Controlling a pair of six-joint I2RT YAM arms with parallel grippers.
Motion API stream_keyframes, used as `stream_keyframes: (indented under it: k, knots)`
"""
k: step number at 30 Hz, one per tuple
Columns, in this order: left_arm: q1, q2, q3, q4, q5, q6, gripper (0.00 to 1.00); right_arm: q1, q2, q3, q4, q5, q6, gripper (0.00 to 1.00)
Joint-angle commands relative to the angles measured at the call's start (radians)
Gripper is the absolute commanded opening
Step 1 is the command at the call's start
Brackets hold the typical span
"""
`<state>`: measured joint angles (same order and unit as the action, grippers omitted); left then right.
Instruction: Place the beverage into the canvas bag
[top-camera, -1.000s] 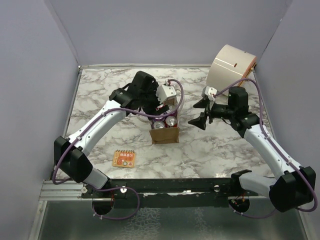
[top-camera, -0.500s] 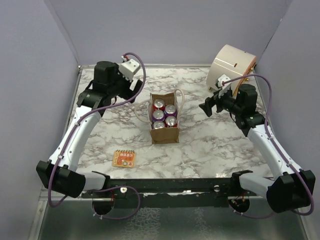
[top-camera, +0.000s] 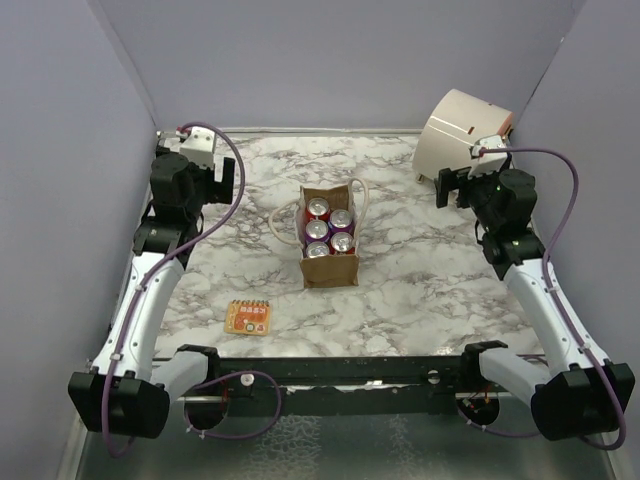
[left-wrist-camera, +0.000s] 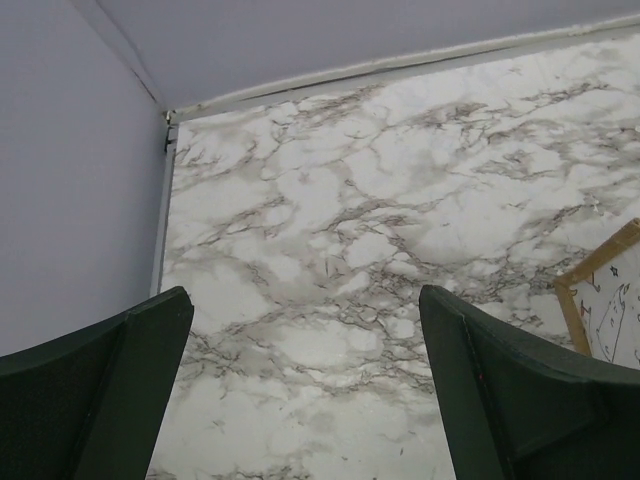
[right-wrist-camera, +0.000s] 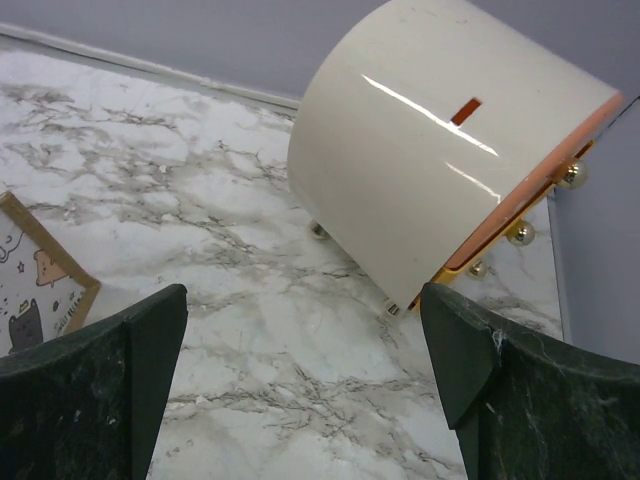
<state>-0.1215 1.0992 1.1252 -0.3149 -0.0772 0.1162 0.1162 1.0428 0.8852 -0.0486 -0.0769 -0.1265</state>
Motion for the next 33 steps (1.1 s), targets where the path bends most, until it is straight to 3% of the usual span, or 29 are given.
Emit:
stream_keyframes:
  k: [1, 9, 13, 21, 26, 33]
  knots:
    - [0.010, -0.085, -0.081, 0.228, -0.114, -0.027, 0.99, -0.005, -0.012, 0.041, -0.021, 0.083, 0.018, 1.00]
    - [0.017, -0.154, -0.132, 0.252, -0.037, -0.072, 0.99, -0.004, -0.106, 0.035, -0.075, 0.023, -0.038, 1.00]
    - [0.027, -0.206, -0.153, 0.218, 0.008, -0.026, 0.99, -0.004, -0.157, 0.037, -0.115, 0.011, -0.074, 1.00]
    - [0.031, -0.288, -0.199, 0.213, -0.098, 0.002, 0.99, -0.004, -0.219, -0.024, -0.106, 0.044, -0.066, 1.00]
    - [0.071, -0.335, -0.246, 0.195, 0.040, 0.008, 0.99, -0.005, -0.246, -0.047, -0.117, 0.015, -0.112, 1.00]
    - [0.078, -0.393, -0.241, 0.161, 0.039, 0.020, 0.99, -0.004, -0.334, -0.061, -0.147, -0.003, -0.134, 1.00]
